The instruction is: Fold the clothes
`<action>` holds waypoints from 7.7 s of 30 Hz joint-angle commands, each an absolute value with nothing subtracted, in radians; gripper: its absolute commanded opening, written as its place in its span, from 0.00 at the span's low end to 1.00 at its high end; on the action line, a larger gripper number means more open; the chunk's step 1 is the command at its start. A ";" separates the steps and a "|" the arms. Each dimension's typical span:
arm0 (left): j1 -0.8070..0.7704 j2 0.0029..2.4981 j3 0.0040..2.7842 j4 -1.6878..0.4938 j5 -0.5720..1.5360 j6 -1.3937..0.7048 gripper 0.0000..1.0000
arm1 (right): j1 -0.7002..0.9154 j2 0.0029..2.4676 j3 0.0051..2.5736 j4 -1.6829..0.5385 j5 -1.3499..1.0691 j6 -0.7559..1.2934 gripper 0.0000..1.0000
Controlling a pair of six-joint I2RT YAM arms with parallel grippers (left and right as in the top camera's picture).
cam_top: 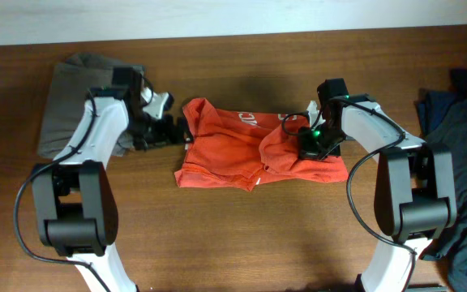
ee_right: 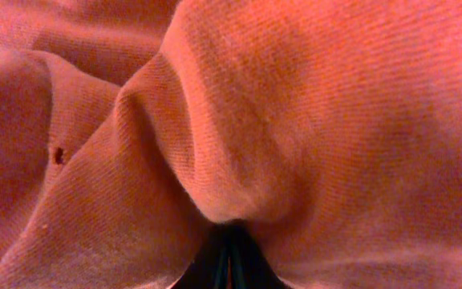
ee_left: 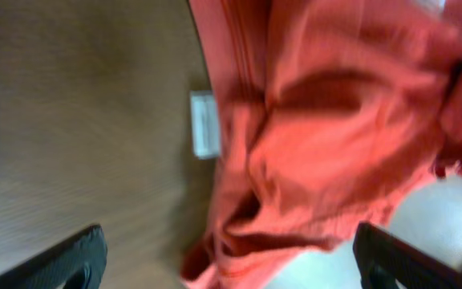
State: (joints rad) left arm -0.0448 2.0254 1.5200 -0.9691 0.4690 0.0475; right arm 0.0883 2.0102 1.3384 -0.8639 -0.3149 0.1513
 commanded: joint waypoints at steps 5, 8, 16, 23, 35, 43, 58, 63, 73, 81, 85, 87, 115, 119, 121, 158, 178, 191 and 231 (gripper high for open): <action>-0.130 2.039 1.356 -0.762 0.656 -0.006 0.98 | 0.091 2.020 1.319 -0.875 -0.279 0.135 0.08; -0.173 2.057 1.355 -0.715 0.599 -0.062 0.98 | 0.091 2.020 1.319 -0.875 -0.279 0.136 0.08; -0.236 2.089 1.356 -0.673 0.511 -0.109 0.42 | 0.091 2.003 1.324 -0.879 -0.279 0.135 0.08; -0.179 2.080 1.434 -0.850 0.489 -0.032 0.01 | 0.091 1.830 1.396 -0.936 -0.275 0.112 0.08; -0.131 2.013 2.091 -1.456 0.148 0.104 0.01 | 0.090 1.583 1.411 -0.936 -0.205 0.112 0.09; -0.431 2.092 2.090 -1.444 -0.023 0.095 0.06 | 0.090 1.583 1.411 -0.944 -0.204 0.112 0.09; -0.554 2.187 2.237 -1.560 -0.148 0.002 0.52 | 0.090 1.583 1.411 -0.966 -0.205 0.112 0.09; -0.426 2.187 2.320 -1.564 -0.128 -0.042 0.59 | 0.117 1.589 1.410 -0.948 -0.249 0.093 0.13; -0.158 2.259 2.180 -1.404 0.200 0.016 0.45 | 0.233 1.612 1.410 -0.886 -0.205 0.090 0.14; -0.101 2.421 2.159 -1.342 0.411 0.110 0.66 | 0.234 1.612 1.410 -0.934 -0.204 0.089 0.14; -0.096 2.435 2.159 -1.313 0.451 0.131 0.23 | 0.234 1.612 1.411 -0.936 -0.200 0.089 0.14; -0.096 2.432 2.167 -1.314 0.517 0.148 0.06 | 0.234 1.612 1.410 -0.936 -0.197 0.089 0.14; -0.443 2.421 2.426 -1.582 0.594 0.208 0.41 | 0.187 1.612 1.410 -0.970 0.057 0.177 0.19; -0.430 2.421 2.469 -1.660 0.519 0.206 0.40 | 0.187 1.612 1.410 -0.970 0.057 0.178 0.19; -0.395 2.402 2.543 -1.688 0.340 0.147 0.39 | 0.187 1.612 1.410 -0.970 0.057 0.177 0.20; -0.374 1.972 2.058 -1.626 0.062 0.033 0.01 | 0.191 1.612 1.410 -0.947 -0.192 0.129 0.24; -0.025 1.892 2.057 -1.491 0.072 0.011 0.33 | 0.492 2.027 1.401 -0.834 -0.405 0.298 0.11; -0.046 1.898 1.968 -1.409 0.225 0.042 0.50 | 0.357 1.815 1.430 -0.973 -0.319 0.035 0.09; -0.143 1.898 1.133 -0.868 0.456 0.130 0.00 | 0.260 1.975 1.459 -0.856 -0.478 0.038 0.13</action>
